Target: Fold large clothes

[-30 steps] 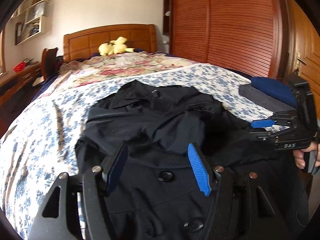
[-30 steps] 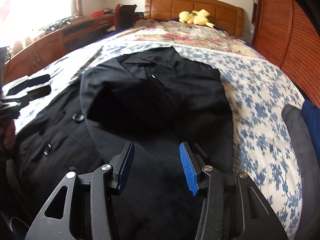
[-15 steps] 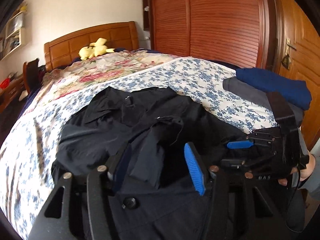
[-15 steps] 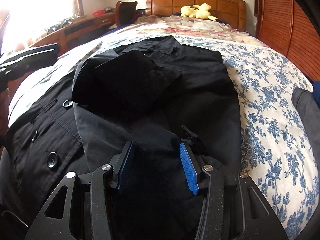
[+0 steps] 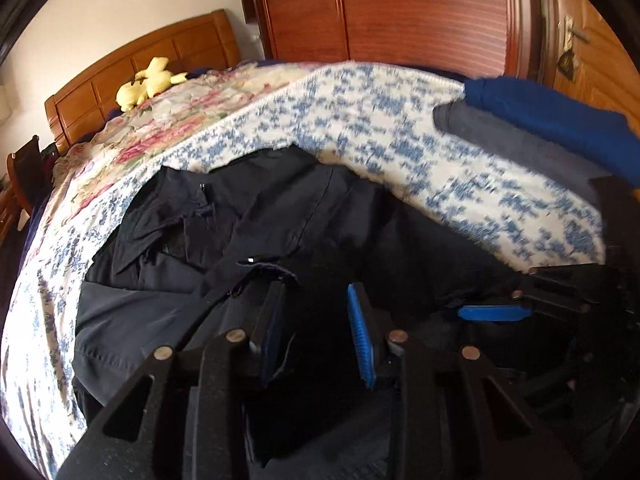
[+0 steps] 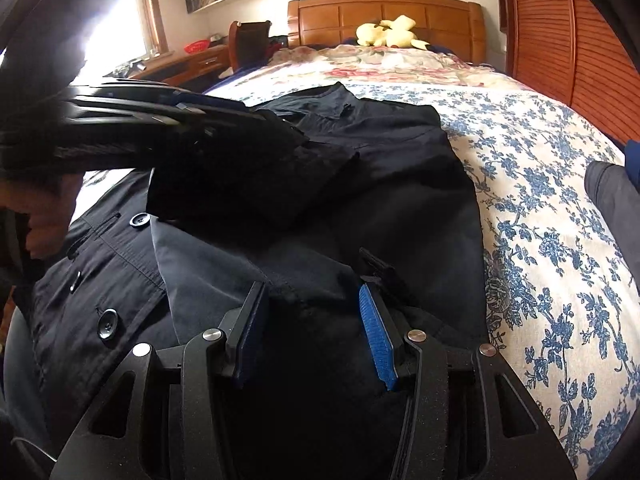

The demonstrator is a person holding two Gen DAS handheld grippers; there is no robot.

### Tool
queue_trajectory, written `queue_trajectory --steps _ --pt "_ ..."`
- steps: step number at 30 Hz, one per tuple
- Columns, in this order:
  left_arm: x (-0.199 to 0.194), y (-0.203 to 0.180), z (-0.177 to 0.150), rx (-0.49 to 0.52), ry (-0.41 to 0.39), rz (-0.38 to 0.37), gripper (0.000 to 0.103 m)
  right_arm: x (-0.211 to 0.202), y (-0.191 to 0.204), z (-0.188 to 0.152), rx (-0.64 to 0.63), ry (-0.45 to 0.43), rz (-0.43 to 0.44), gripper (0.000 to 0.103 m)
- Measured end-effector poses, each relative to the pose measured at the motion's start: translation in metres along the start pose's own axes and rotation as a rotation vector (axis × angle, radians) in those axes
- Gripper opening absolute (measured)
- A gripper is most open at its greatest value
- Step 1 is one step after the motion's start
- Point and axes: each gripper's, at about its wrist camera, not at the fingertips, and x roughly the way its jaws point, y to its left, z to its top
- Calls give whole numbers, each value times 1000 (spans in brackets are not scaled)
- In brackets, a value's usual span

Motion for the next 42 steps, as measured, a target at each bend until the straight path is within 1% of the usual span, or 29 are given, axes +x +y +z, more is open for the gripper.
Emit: queue_trajectory --steps 1,2,3,5,7,9,12,15,19,21,23,27,28,29,32,34,36,40,42 --pt "5 1 1 0 12 16 23 0 0 0 -2 -1 -3 48" --pt "8 1 0 1 8 29 2 0 1 -1 -4 -3 -7 48" --pt "8 2 -1 -1 1 42 2 0 1 -1 -7 -3 -12 48" --pt "-1 6 -4 -15 -28 27 2 1 4 -2 -21 -4 -31 48" --pt "-18 12 -8 -20 -70 59 2 2 7 -3 -38 -6 -50 48" --pt "-39 22 -15 -40 -111 73 2 2 9 -3 -46 -7 -61 48" --pt "-67 39 -29 -76 -147 97 2 3 8 -4 -44 -7 -60 48" --pt "-92 59 -48 -119 -156 114 2 3 8 -4 -45 -6 -62 48" --pt "-112 79 -76 -168 -134 138 2 4 8 -4 -47 -5 -69 48" --pt "-121 90 -96 -203 -113 133 4 4 8 -4 -49 -4 -72 48" --pt "-127 98 -113 -229 -103 140 10 5 9 -4 -51 -2 -75 48" --pt "-134 114 -150 -276 -71 147 17 6 9 -4 -53 0 -78 48" --pt "-136 118 -160 -287 -63 152 21 6 9 -5 -54 0 -78 48" --pt "-137 119 -165 -293 -61 157 27 6 9 -4 -54 0 -78 48" --pt "-147 124 -187 -321 -58 165 33 6 9 -4 -54 2 -78 48" --pt "-154 126 -198 -338 -63 169 36 6 9 -5 -55 4 -78 48" --pt "-159 126 -202 -344 -64 177 38 6 9 -5 -55 5 -77 48" --pt "-167 129 -202 -343 -70 203 40 6 9 -5 -55 5 -78 48" --pt "-169 133 -200 -350 -76 205 40 6 9 -5 -55 5 -78 48"
